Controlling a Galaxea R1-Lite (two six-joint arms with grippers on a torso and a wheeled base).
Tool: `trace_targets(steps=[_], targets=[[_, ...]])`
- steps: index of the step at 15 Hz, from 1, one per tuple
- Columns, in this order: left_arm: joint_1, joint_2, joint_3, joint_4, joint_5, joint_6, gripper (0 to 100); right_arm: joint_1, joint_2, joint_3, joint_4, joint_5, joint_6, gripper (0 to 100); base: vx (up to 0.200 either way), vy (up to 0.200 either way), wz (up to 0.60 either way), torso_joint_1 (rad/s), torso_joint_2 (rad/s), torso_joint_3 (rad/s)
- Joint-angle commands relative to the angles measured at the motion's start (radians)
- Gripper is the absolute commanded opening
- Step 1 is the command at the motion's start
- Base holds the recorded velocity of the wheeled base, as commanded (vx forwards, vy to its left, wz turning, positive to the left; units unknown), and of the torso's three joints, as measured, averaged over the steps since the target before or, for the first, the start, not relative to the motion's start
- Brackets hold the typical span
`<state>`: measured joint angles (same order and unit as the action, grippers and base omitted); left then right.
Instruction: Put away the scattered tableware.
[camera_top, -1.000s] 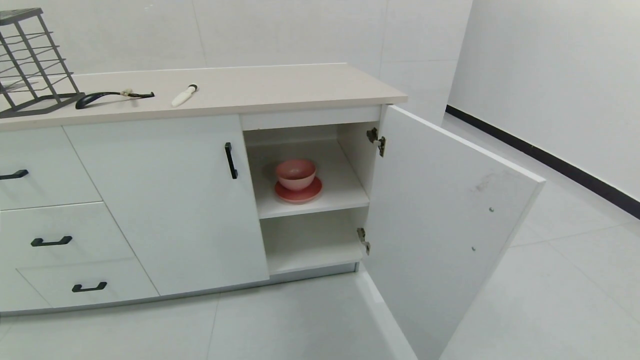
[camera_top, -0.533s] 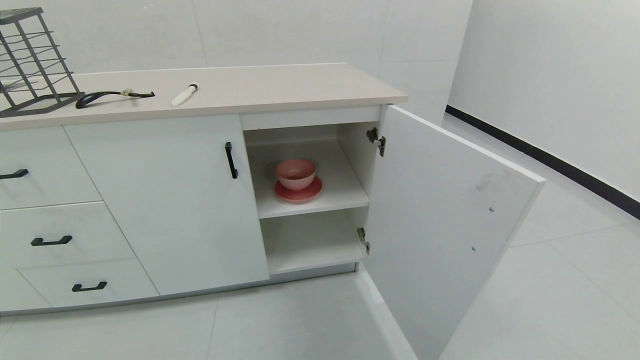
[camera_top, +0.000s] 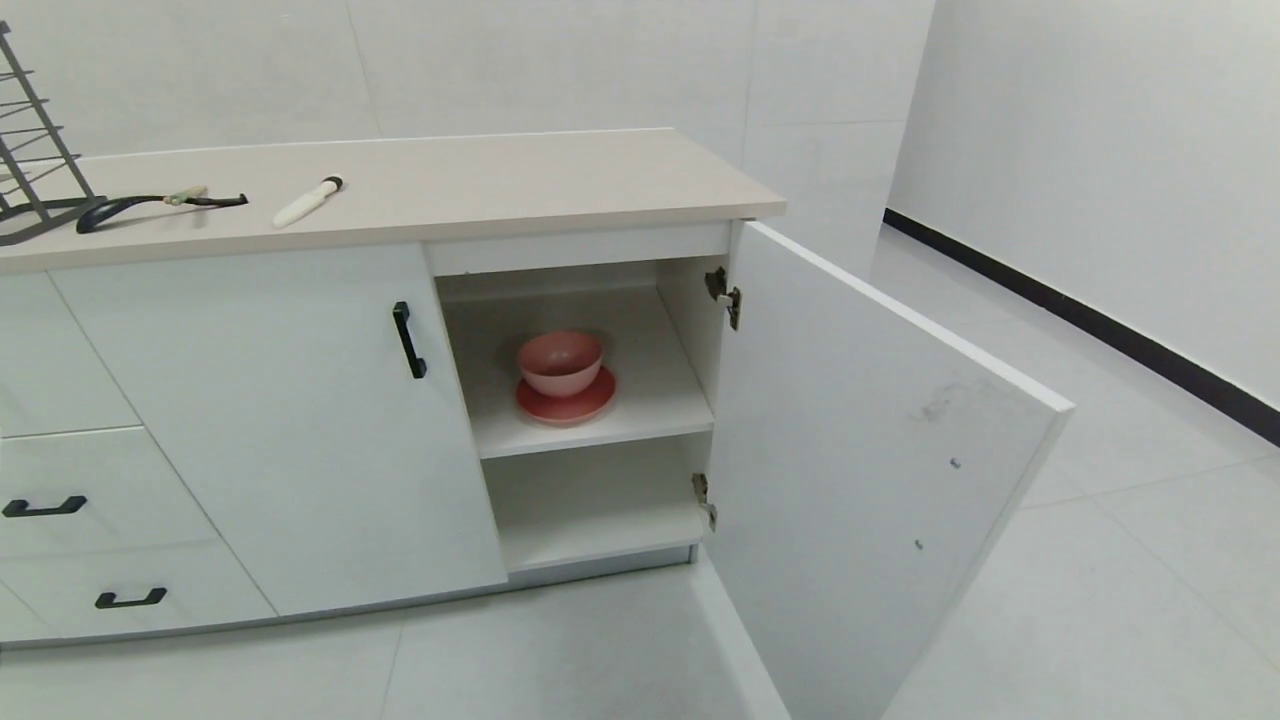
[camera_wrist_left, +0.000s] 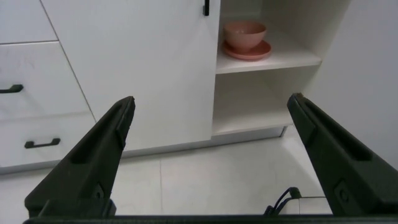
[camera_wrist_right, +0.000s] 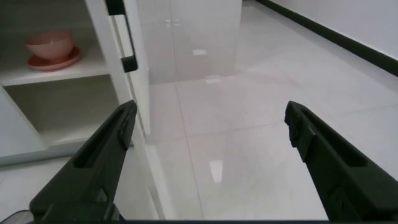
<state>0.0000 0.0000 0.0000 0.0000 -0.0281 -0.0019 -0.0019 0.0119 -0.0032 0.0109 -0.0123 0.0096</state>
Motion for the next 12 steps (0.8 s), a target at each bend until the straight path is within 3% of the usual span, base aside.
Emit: trace_targets(steps=[1,6,9,10,12], targets=[[0.0,0.0,0.0,0.0,0.002,0.0,100,-0.001,-0.007,0.0,0.0,0.0,0.0,100,0.0,0.0,0.0,0.0,0.0,0.0],[0.0,0.0,0.0,0.0,0.005,0.002,100,0.0,-0.007,0.0,0.0,0.0,0.0,100,-0.2,-0.16,0.0,0.0,0.01,0.0],[0.0,0.0,0.0,0.0,0.005,0.002,100,-0.001,-0.007,0.0,0.0,0.0,0.0,100,0.0,-0.2,0.0,-0.001,0.0,0.005],[0.0,0.0,0.0,0.0,0.007,0.002,100,-0.001,-0.007,0.0,0.0,0.0,0.0,0,0.0,-0.2,0.0,0.002,0.0,0.002],[0.0,0.0,0.0,0.0,0.007,0.002,100,0.0,-0.007,0.0,0.0,0.0,0.0,0,0.0,0.0,0.0,0.0,0.0,0.0]])
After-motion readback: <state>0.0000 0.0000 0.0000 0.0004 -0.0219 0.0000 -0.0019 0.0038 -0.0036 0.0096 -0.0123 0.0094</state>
